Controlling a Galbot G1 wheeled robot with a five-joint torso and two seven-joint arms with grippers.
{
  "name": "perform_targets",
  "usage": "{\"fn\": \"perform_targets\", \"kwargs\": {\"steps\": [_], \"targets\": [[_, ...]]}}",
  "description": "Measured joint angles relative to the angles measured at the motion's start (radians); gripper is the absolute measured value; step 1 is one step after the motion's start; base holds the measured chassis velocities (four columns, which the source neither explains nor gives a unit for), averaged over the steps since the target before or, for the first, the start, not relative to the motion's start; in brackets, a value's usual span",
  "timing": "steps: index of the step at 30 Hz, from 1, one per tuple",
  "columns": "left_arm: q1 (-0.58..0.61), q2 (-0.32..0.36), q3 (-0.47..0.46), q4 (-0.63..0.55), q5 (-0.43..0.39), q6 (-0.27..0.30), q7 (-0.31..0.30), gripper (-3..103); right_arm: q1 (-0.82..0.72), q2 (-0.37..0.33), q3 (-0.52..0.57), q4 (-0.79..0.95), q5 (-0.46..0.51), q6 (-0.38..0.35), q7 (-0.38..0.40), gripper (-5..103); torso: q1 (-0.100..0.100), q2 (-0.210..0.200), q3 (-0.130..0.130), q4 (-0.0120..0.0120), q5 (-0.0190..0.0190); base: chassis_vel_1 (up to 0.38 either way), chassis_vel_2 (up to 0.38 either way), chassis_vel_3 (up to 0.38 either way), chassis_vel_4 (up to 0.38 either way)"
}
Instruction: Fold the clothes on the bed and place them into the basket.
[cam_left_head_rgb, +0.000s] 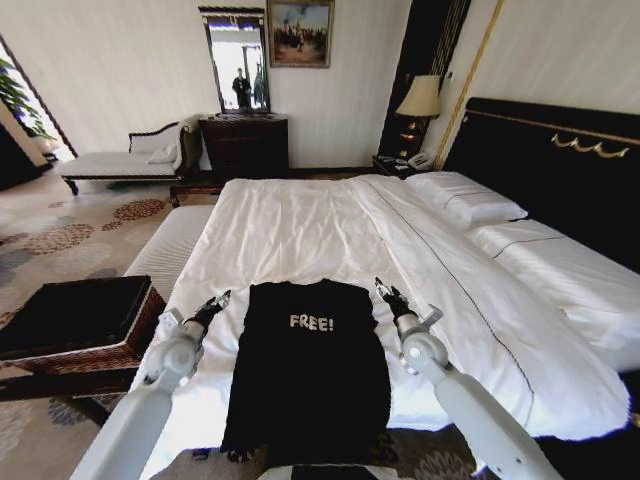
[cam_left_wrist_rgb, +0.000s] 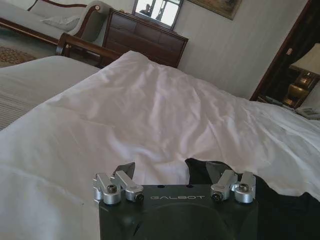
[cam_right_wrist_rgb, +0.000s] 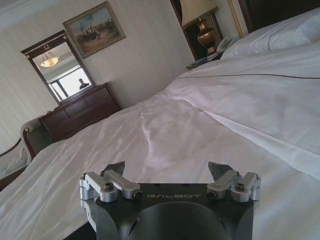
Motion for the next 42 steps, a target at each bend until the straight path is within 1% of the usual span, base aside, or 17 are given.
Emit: {"fn": "perform_targets", "kwargs": {"steps": [1, 2, 3, 5, 6, 8, 9, 10, 13, 14, 16, 18, 19, 22, 32, 36, 42], "targets": [[0.0, 0.0, 0.0, 0.0, 0.0, 0.0, 0.0, 80, 0.0, 0.0, 0.0, 0.0, 0.0, 0.0, 0.0, 86, 0.0, 0.0, 0.0, 0.0, 0.0, 0.0, 0.0, 0.0, 0.0], [0.037, -0.015, -0.012, -0.01, 0.019, -0.014, 0.021, 85, -0.023, -0.005, 0.0, 0.007, -0.027, 0.007, -0.013, 91, 0.0, 0.0, 0.0, 0.0001, -0.0001, 0.0, 0.0, 0.0, 0.0], [0.068, -0.033, -0.024, -0.016, 0.041, -0.036, 0.05, 90, -0.04, -0.009, -0.003, 0.011, -0.049, 0.017, -0.027, 96, 0.0, 0.0, 0.0, 0.0001, 0.0, 0.0, 0.0, 0.0, 0.0], [0.109, -0.082, -0.046, -0.016, 0.101, -0.087, 0.113, 98, -0.058, -0.013, -0.02, 0.011, -0.092, 0.042, -0.051, 100, 0.0, 0.0, 0.0, 0.0013, 0.0003, 0.0, 0.0, 0.0, 0.0], [0.109, -0.082, -0.046, -0.016, 0.101, -0.087, 0.113, 98, -0.058, -0.013, -0.02, 0.011, -0.092, 0.042, -0.051, 100, 0.0, 0.0, 0.0, 0.0013, 0.0003, 0.0, 0.0, 0.0, 0.0], [0.134, -0.155, -0.057, -0.013, 0.154, -0.136, 0.153, 100, -0.059, -0.014, -0.05, 0.006, -0.104, 0.059, -0.063, 100, 0.0, 0.0, 0.0, 0.0011, -0.0001, 0.0, 0.0, 0.0, 0.0], [0.134, -0.155, -0.057, -0.013, 0.154, -0.136, 0.153, 100, -0.059, -0.014, -0.05, 0.006, -0.104, 0.059, -0.063, 100, 0.0, 0.0, 0.0, 0.0011, -0.0001, 0.0, 0.0, 0.0, 0.0], [0.141, -0.182, -0.057, -0.014, 0.164, -0.149, 0.157, 100, -0.053, -0.012, -0.061, 0.006, -0.084, 0.063, -0.063, 100, 0.0, 0.0, 0.0, 0.0006, 0.0, 0.0, 0.0, 0.0, 0.0], [0.156, -0.239, -0.057, -0.038, 0.185, -0.169, 0.161, 100, -0.031, -0.001, -0.081, 0.012, 0.024, 0.052, -0.021, 100, 0.0, 0.0, 0.0, 0.0011, 0.0002, 0.0, 0.0, 0.0, 0.0], [0.156, -0.239, -0.057, -0.038, 0.185, -0.169, 0.161, 100, -0.031, -0.001, -0.081, 0.012, 0.024, 0.052, -0.021, 100, 0.0, 0.0, 0.0, 0.0011, 0.0002, 0.0, 0.0, 0.0, 0.0], [0.163, -0.256, -0.065, -0.069, 0.18, -0.168, 0.158, 100, -0.026, 0.004, -0.088, 0.021, 0.106, 0.018, 0.033, 100, 0.0, 0.0, 0.0, 0.0011, 0.0001, 0.0, 0.0, 0.0, 0.0], [0.168, -0.255, -0.077, -0.1, 0.169, -0.158, 0.151, 100, -0.034, 0.008, -0.088, 0.04, 0.178, -0.011, 0.07, 100, 0.0, 0.0, 0.0, 0.0007, 0.0001, 0.0, 0.0, 0.0, 0.0], [0.168, -0.255, -0.077, -0.1, 0.169, -0.158, 0.151, 100, -0.034, 0.008, -0.088, 0.04, 0.178, -0.011, 0.07, 100, 0.0, 0.0, 0.0, 0.0007, 0.0001, 0.0, 0.0, 0.0, 0.0], [0.179, -0.241, -0.089, -0.124, 0.162, -0.148, 0.141, 100, -0.043, 0.025, -0.094, 0.072, 0.262, -0.042, 0.108, 100, 0.0, 0.0, 0.0, 0.0008, 0.0002, 0.0, 0.0, 0.0, 0.0], [0.197, -0.24, -0.105, -0.152, 0.149, -0.135, 0.121, 100, -0.035, 0.076, -0.125, 0.053, 0.275, -0.057, 0.119, 100, 0.0, 0.0, 0.0, 0.0009, 0.0, 0.0, 0.0, 0.0, 0.0], [0.197, -0.23, -0.117, -0.161, 0.108, -0.125, 0.109, 100, -0.034, 0.093, -0.146, 0.035, 0.249, -0.055, 0.123, 100, 0.0, 0.0, 0.0, 0.001, 0.0, 0.0, 0.0, 0.0, 0.0], [0.192, -0.213, -0.124, -0.159, 0.094, -0.125, 0.105, 100, -0.043, 0.104, -0.145, 0.041, 0.23, -0.05, 0.142, 100, 0.0, 0.0, 0.0, 0.0009, 0.0, 0.0, 0.0, 0.0, 0.0]]}}
